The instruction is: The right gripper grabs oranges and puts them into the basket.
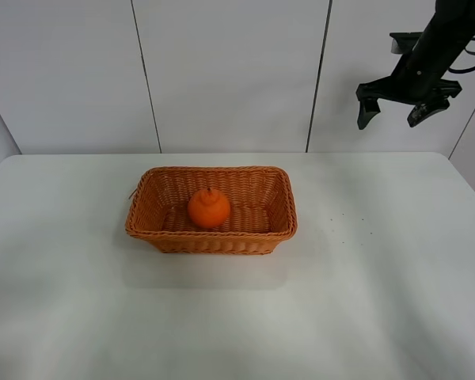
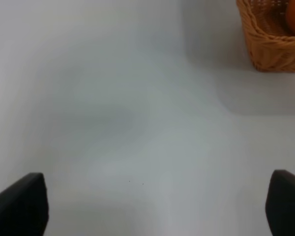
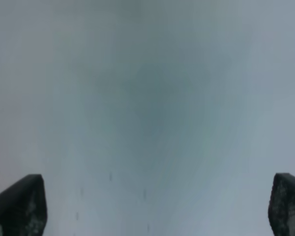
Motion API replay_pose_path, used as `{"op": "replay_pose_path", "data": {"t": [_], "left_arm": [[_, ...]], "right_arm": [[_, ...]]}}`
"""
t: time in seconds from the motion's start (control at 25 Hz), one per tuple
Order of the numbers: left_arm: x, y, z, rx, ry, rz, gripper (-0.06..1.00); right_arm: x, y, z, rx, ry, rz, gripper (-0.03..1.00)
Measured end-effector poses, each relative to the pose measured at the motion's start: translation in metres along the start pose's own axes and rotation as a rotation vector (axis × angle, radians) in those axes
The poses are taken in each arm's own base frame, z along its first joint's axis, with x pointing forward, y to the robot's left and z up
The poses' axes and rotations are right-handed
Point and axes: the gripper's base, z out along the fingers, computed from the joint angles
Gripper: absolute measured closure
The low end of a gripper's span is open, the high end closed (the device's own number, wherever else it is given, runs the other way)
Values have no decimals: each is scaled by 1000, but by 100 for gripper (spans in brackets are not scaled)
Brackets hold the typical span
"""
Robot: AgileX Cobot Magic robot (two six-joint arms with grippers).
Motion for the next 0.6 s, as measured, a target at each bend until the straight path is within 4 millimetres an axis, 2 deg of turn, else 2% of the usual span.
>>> {"op": "replay_pose_path", "data": {"t": [0.12, 0.24, 0.48, 0.6], "left_arm": [[0, 0, 0, 0, 0, 0, -4], [0, 0, 0, 0, 0, 0, -4], [0, 0, 0, 0, 0, 0, -4], [0, 0, 0, 0, 0, 0, -4]], "right_arm": [[32, 1, -19, 0, 50, 1, 28], [75, 2, -38, -6, 105, 5, 28], [186, 4, -72, -14, 188, 11, 28], [241, 4, -83, -14, 192, 12, 28]]}}
